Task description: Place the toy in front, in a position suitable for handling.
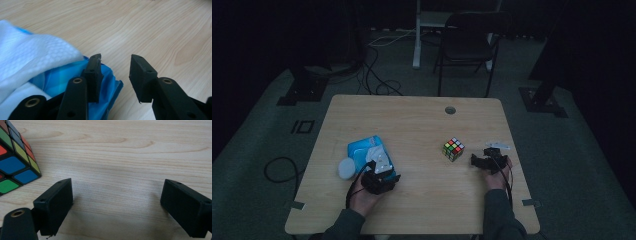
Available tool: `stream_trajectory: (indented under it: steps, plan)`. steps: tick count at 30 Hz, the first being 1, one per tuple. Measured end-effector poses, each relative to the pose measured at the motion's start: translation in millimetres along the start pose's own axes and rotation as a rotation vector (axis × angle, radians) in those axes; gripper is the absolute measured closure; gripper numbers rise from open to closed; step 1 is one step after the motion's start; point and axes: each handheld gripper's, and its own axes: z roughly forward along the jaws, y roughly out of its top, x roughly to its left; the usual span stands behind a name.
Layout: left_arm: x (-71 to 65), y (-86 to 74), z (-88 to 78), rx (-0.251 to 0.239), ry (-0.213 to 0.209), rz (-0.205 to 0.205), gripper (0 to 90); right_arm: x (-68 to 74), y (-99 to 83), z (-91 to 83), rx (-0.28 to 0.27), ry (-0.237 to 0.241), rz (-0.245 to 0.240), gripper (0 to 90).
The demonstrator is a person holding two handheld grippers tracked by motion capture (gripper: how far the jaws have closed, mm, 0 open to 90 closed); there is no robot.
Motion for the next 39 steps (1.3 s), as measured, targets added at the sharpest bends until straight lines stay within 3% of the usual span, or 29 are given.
stream_trajectory:
  steps: [7, 12, 15, 20, 27, 32, 37, 39]
  plan:
    - [16.0, -19.6, -19.6, 0.002, 0.066, -0.028, 65.0, 0.2, -0.1, -0.1, 0.0, 0.001, -0.001, 10.8]
    - [30.5, -31.8, -32.3, 0.015, 0.161, -0.062, 62.6, 0.4, -0.1, -0.1, 0.0, 0.003, -0.003, 10.9]
    - [40.8, -37.7, -38.1, 0.012, 0.207, -0.105, 59.3, 1.0, -0.2, -0.2, 0.001, 0.009, -0.011, 10.9]
    - [49.0, -40.9, -44.1, -0.022, 0.208, -0.138, 52.1, 1.6, -0.1, -0.2, 0.001, 0.018, -0.018, 10.9]
    - [44.8, -31.1, -42.8, -0.094, 0.156, -0.08, 47.7, 2.5, -0.1, -0.4, -0.007, 0.037, -0.038, 14.4]
    - [47.1, -23.6, -35.7, -0.12, 0.125, -0.07, 45.8, 2.5, -0.2, -0.9, -0.011, 0.042, -0.041, 17.0]
    - [48.0, -19.1, -36.3, -0.145, 0.125, -0.061, 45.0, 4.4, 0.0, -3.3, -0.02, 0.058, -0.038, 22.0]
    - [49.5, -18.7, -38.2, -0.152, 0.126, -0.061, 45.0, 7.1, 2.8, -10.7, -0.062, 0.076, -0.044, 22.9]
